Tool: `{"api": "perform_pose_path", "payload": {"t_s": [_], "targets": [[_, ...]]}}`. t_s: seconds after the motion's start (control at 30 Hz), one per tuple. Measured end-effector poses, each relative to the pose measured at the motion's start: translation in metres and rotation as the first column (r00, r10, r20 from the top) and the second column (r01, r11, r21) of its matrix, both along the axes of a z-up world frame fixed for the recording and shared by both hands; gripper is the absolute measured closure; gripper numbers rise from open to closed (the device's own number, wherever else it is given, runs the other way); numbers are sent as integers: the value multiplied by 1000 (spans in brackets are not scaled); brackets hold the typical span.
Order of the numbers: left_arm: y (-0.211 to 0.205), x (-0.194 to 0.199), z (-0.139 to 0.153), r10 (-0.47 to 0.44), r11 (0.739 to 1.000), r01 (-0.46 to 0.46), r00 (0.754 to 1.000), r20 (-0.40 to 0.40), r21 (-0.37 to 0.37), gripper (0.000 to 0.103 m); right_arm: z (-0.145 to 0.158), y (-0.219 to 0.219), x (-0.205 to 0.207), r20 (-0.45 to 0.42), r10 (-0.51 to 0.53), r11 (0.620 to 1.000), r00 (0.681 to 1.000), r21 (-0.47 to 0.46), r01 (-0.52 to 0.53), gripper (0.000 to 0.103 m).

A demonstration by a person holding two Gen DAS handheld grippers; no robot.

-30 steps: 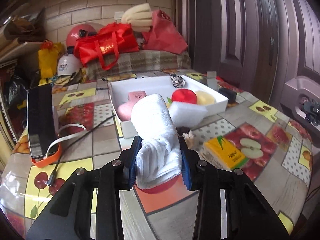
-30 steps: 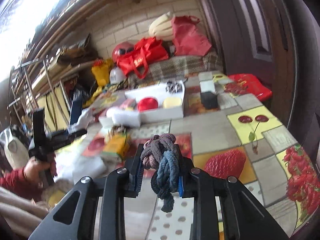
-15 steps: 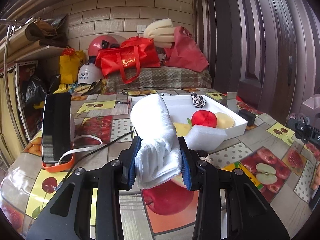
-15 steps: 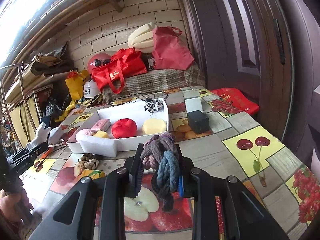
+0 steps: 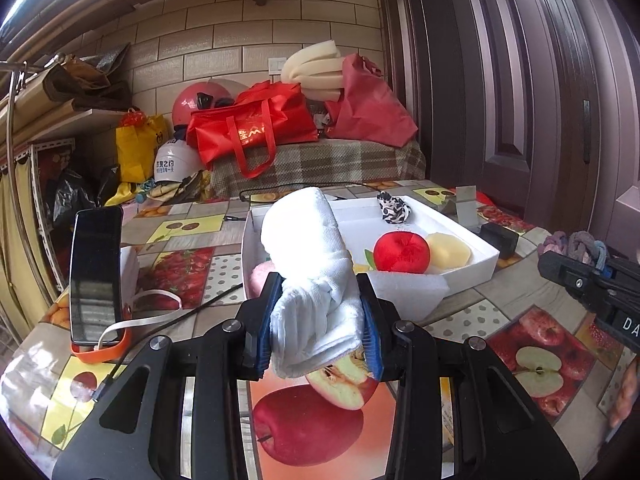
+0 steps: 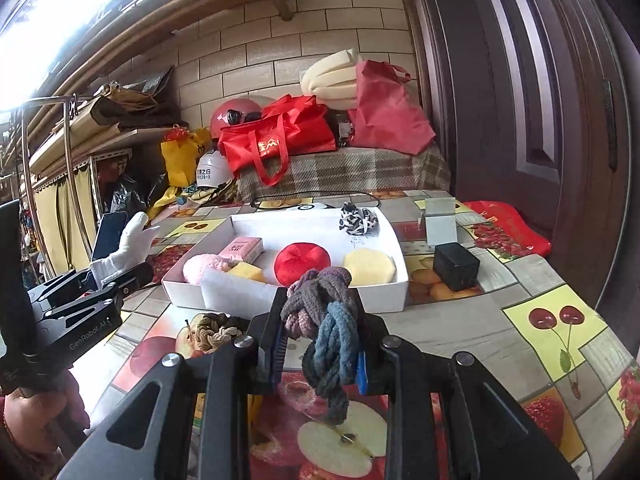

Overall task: Organize soft objects
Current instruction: 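Carry the white glove and rope knot toward the white box with both grippers, then lower the glove and rope knot into the white box, open both grippers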

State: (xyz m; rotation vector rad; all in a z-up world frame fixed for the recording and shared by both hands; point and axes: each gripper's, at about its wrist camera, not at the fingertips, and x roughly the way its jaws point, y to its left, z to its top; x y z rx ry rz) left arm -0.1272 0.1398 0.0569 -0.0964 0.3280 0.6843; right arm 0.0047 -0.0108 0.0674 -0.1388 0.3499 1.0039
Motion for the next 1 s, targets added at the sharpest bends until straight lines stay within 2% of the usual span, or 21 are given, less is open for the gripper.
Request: {"api": "perform_pose_path", "payload": {"t_s": [0.63,1.0], "targets": [[19,36,-1,49,999,-49,999,-19,-19,68,-7,42,37,-22,-76,997,997,-28,76,77],[36,51,0,43,998,-44,999,-20,-54,68,-11,64,60,-72,-83,996,994,-38,80,76]]}}
